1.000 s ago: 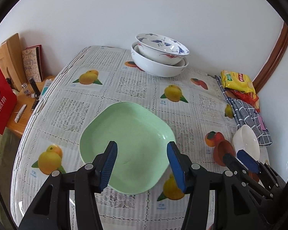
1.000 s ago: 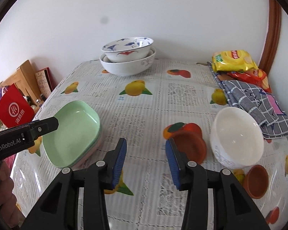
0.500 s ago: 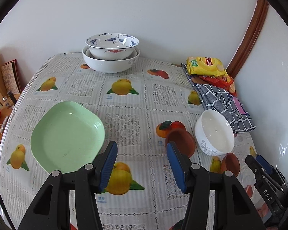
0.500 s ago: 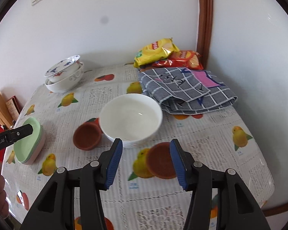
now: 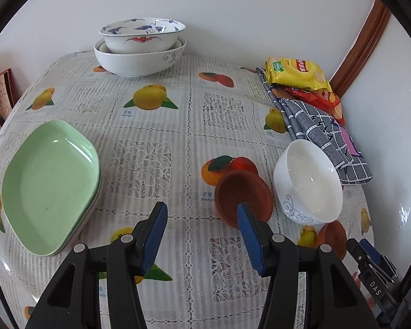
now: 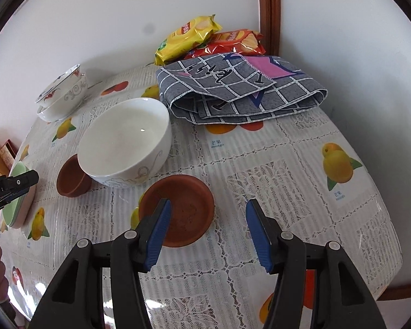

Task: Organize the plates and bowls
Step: 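Move both grippers toward the two small brown clay dishes, then close the left gripper on one brown dish while the right gripper grasps the other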

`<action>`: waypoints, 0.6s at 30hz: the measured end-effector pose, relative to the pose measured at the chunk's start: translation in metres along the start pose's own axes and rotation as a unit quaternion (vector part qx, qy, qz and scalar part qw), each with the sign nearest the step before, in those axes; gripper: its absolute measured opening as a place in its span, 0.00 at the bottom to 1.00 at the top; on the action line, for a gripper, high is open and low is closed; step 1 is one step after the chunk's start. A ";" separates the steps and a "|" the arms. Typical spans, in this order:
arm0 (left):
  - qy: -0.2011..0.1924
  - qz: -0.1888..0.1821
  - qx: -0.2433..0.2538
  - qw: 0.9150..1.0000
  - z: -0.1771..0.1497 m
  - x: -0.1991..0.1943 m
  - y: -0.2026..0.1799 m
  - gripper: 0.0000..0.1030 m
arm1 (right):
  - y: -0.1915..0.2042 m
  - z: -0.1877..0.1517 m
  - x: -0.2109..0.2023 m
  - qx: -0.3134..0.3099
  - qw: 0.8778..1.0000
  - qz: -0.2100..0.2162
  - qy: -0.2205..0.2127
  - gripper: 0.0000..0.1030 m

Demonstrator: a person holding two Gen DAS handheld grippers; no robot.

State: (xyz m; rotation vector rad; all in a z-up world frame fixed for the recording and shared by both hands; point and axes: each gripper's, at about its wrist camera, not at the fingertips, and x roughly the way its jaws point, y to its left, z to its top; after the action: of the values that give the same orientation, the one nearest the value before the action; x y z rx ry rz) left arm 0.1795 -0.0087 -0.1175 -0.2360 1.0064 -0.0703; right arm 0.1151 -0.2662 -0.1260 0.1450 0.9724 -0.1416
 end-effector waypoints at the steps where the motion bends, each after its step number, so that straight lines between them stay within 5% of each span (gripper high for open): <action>1: 0.004 0.000 0.000 1.000 0.000 0.005 -0.001 0.49 | -0.001 -0.001 0.004 0.002 1.000 0.002 0.002 0.54; 18: 0.038 0.013 0.032 0.999 -0.002 0.057 -0.024 0.49 | -0.006 -0.006 0.036 0.012 0.999 0.003 0.031 0.45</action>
State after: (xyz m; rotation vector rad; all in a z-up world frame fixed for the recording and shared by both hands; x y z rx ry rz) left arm 0.2096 -0.0421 -0.1598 -0.1640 1.0806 -0.0884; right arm 0.1289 -0.2733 -0.1594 0.1763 1.0326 -0.1438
